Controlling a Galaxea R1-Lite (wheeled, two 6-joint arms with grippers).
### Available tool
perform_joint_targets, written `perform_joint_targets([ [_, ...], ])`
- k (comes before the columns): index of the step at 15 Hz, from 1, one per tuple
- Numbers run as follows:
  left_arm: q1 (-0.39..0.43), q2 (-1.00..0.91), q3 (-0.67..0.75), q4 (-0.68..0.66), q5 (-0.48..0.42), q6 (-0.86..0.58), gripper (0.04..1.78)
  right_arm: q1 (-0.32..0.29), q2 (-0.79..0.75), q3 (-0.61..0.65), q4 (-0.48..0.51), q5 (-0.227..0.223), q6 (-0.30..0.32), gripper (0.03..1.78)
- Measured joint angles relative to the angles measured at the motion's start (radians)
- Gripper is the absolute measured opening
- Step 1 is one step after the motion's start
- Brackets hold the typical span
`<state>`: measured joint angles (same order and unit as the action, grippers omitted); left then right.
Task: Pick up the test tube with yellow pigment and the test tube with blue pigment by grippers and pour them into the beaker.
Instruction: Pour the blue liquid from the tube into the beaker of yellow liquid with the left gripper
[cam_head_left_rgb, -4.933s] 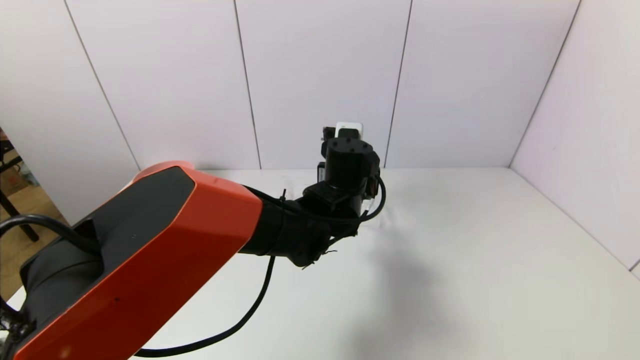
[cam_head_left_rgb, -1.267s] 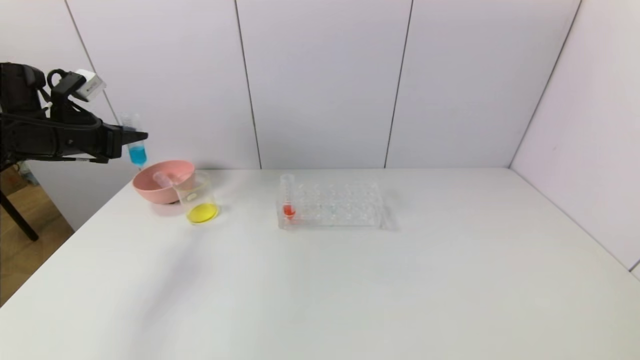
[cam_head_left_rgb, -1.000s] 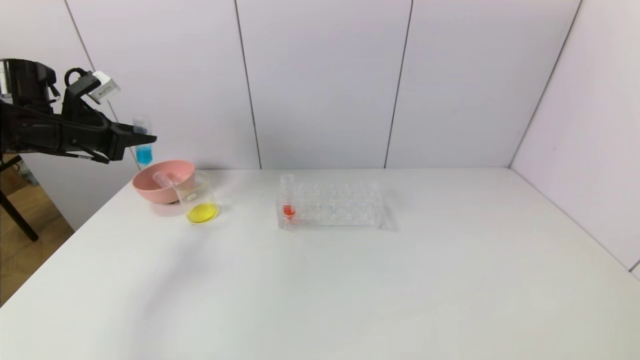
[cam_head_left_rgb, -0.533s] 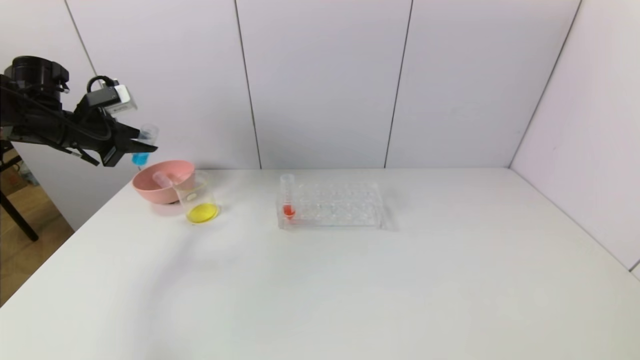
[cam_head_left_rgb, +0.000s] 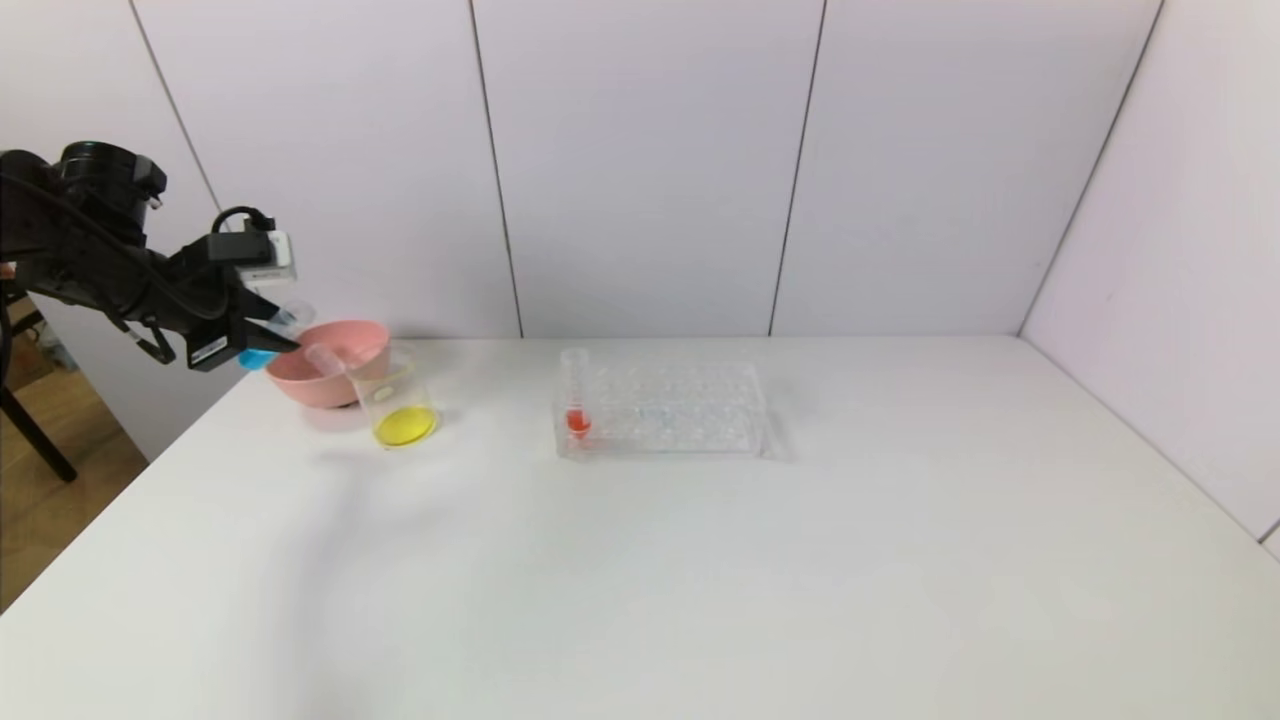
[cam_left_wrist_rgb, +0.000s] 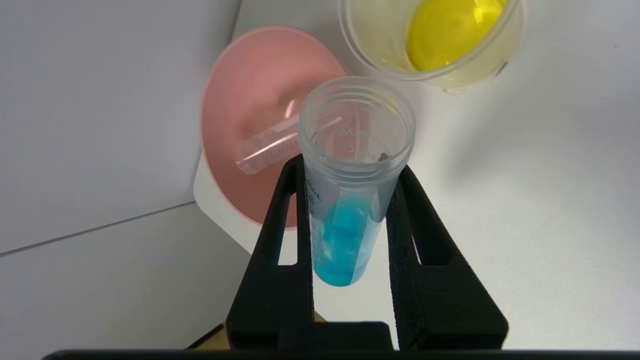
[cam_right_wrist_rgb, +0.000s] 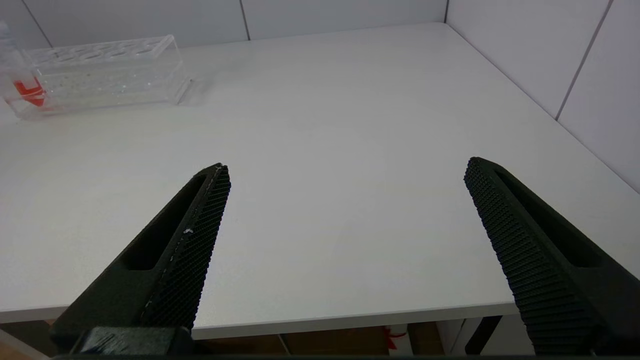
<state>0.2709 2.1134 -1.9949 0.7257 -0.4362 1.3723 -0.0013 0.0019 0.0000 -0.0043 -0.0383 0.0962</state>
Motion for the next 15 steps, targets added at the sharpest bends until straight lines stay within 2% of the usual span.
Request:
perform_joint_targets([
  [3, -0.027, -0.003, -0.006, 0.018, 0.086, 0.039, 0.44, 0.000, 0.000, 0.000, 0.000, 0.000, 0.000, 1.71],
  [12, -0.070, -0.004, -0.013, 0.005, 0.131, 0.069, 0.44, 0.000, 0.000, 0.000, 0.000, 0.000, 0.000, 1.71],
  [15, -0.086, -0.004, -0.016, -0.011, 0.200, 0.087, 0.44, 0.000, 0.000, 0.000, 0.000, 0.000, 0.000, 1.71],
])
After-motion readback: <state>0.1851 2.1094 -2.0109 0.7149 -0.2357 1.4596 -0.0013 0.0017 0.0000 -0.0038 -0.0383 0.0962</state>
